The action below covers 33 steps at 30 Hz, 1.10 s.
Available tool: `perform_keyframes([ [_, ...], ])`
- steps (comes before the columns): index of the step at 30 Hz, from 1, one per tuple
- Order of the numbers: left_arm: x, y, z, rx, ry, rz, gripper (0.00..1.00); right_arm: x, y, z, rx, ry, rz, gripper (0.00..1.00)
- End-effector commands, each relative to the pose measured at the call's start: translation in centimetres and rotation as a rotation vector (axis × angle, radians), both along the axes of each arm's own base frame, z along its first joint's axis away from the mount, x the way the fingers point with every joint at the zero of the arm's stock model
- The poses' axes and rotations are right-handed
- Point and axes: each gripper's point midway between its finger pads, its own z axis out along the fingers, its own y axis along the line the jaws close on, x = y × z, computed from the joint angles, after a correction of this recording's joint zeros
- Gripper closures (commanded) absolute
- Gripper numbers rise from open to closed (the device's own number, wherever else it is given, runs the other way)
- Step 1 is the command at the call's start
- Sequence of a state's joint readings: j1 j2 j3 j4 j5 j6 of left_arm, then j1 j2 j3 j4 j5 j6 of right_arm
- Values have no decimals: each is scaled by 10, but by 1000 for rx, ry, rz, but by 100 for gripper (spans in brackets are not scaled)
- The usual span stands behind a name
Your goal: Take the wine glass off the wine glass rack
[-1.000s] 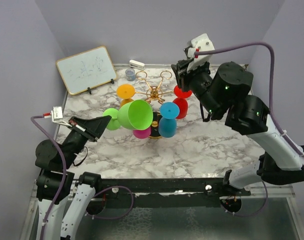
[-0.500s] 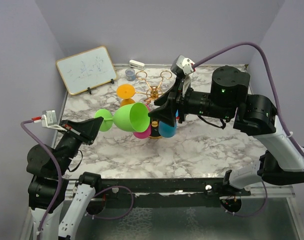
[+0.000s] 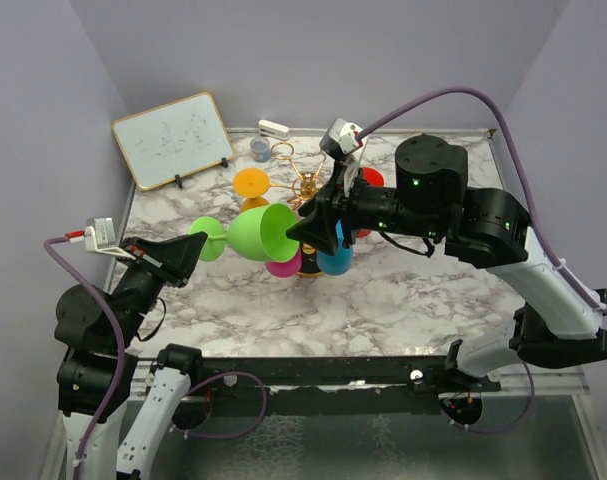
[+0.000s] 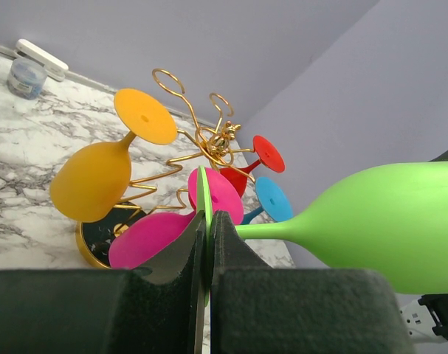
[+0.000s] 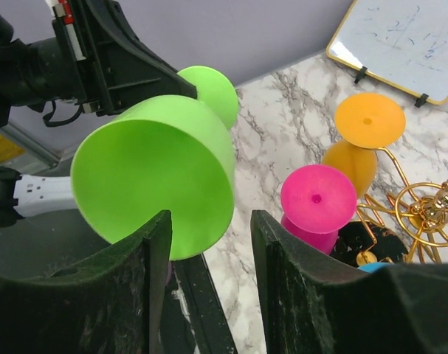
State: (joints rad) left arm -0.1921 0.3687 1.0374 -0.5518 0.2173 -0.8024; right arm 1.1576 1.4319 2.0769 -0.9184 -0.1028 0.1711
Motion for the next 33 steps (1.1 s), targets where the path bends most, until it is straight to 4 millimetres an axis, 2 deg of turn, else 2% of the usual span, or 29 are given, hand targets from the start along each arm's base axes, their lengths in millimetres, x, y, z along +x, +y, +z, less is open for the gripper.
perform_keyframes([
  [1,-2,0,16,-4,-56,-1,100,17,6,8,26,-28,-74,53],
  [8,-2,-1,18,-7,-62,-6,100,25,19,6,25,-34,-86,55],
  [9,-2,-1,18,-6,-62,-7,100,26,21,5,24,-35,-85,60],
  [10,-2,-1,18,-7,-62,-7,100,26,23,6,27,-36,-85,70],
  [12,-2,-1,18,-5,-63,-6,100,27,25,7,34,-38,-84,96],
  [15,0,1,15,2,-53,6,98,31,22,11,52,-41,-112,99],
  [18,4,9,6,20,-31,56,52,38,11,20,81,-58,-178,99],
  [20,7,16,-3,33,-9,96,32,42,1,27,106,-75,-221,99],
  [22,10,23,-13,47,14,138,18,44,-7,34,131,-88,-250,99],
  [23,12,26,-18,51,28,157,5,46,-11,37,139,-92,-266,99],
  [24,13,29,-22,56,36,176,2,47,-15,39,147,-97,-285,99],
  [28,18,38,-37,83,67,228,1,57,-36,52,175,-140,-377,99],
  [30,19,43,-43,97,73,257,1,73,-52,57,164,-203,-483,99],
  [33,21,52,-52,116,69,301,3,108,-89,64,121,-355,-754,99],
])
